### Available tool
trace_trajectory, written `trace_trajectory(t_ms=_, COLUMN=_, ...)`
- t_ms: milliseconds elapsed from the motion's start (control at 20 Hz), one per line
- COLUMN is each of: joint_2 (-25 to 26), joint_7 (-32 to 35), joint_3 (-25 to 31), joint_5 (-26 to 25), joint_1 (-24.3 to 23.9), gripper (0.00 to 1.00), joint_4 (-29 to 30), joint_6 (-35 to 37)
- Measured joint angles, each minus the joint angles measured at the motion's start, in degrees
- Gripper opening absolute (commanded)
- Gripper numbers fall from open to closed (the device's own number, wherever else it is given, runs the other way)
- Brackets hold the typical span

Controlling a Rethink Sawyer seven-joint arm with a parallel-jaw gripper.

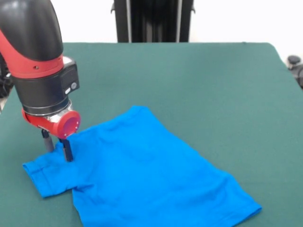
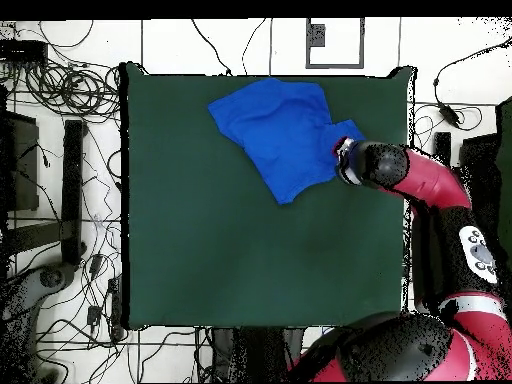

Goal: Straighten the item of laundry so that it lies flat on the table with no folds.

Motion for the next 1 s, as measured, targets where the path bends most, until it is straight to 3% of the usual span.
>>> trace_trajectory(t_ms=1000, joint_2=-0.4, joint_7=0.0, joint_3=2.3, joint_5=-0.4, joint_1=-2.3, gripper=1.00, joint_4=2.9, joint_6=0.0)
